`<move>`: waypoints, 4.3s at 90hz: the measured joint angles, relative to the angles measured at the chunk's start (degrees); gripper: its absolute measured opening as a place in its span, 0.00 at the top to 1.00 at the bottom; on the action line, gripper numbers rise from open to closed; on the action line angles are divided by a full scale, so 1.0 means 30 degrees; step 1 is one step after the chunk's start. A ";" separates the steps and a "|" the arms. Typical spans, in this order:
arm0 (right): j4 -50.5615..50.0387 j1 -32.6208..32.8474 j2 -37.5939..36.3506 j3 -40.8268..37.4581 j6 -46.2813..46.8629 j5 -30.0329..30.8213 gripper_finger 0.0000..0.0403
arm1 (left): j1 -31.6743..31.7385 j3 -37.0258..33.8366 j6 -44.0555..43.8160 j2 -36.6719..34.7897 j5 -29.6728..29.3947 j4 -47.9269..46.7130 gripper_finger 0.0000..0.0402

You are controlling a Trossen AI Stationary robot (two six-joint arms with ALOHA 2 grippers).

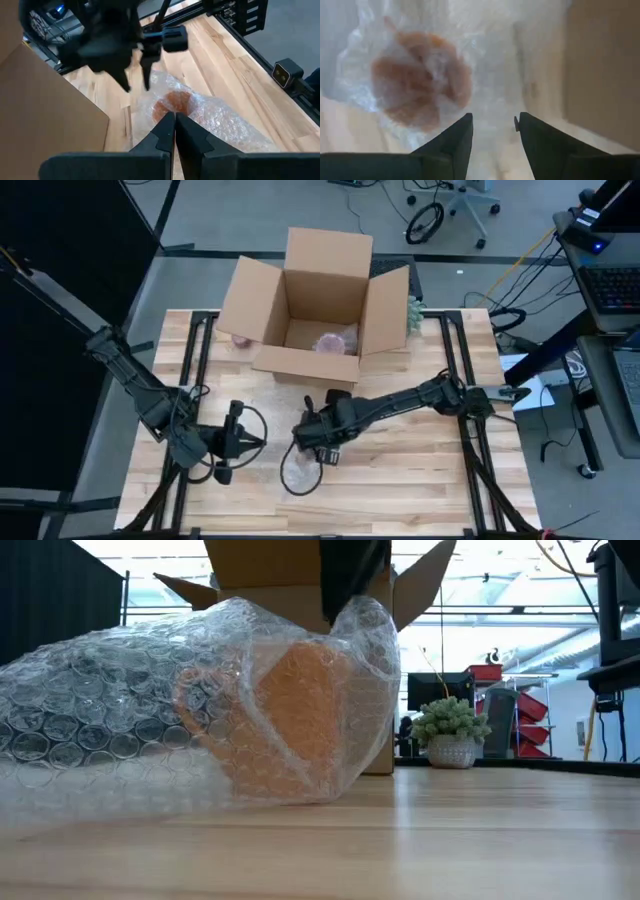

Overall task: Wrap mug
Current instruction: Wrap the orange cup with bubble wrap

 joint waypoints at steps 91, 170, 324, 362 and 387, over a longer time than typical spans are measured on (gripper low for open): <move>0.9862 0.8577 -0.4831 -1.5463 1.6099 0.8661 0.64 | 0.9145 -0.0433 -1.2930 0.1686 0.2983 -0.9970 0.51; 2.5331 0.9634 -0.4816 -2.1182 1.2166 0.8968 0.64 | 1.2345 -0.8378 -1.0786 0.4226 0.7482 -0.0050 0.47; 2.4720 0.9050 -0.4590 -2.1182 1.0599 0.8867 0.64 | 0.8644 0.1217 -0.8492 0.4175 0.7504 0.3598 1.00; 2.4751 0.8660 -0.4589 -2.1182 1.0674 0.8823 0.64 | 0.8109 0.1217 -0.7780 0.4760 0.7519 0.5695 1.00; 2.6093 0.7183 -0.4582 -2.1175 0.9417 0.8770 0.64 | 0.8102 0.1202 -0.7420 0.5873 0.7512 0.5872 1.00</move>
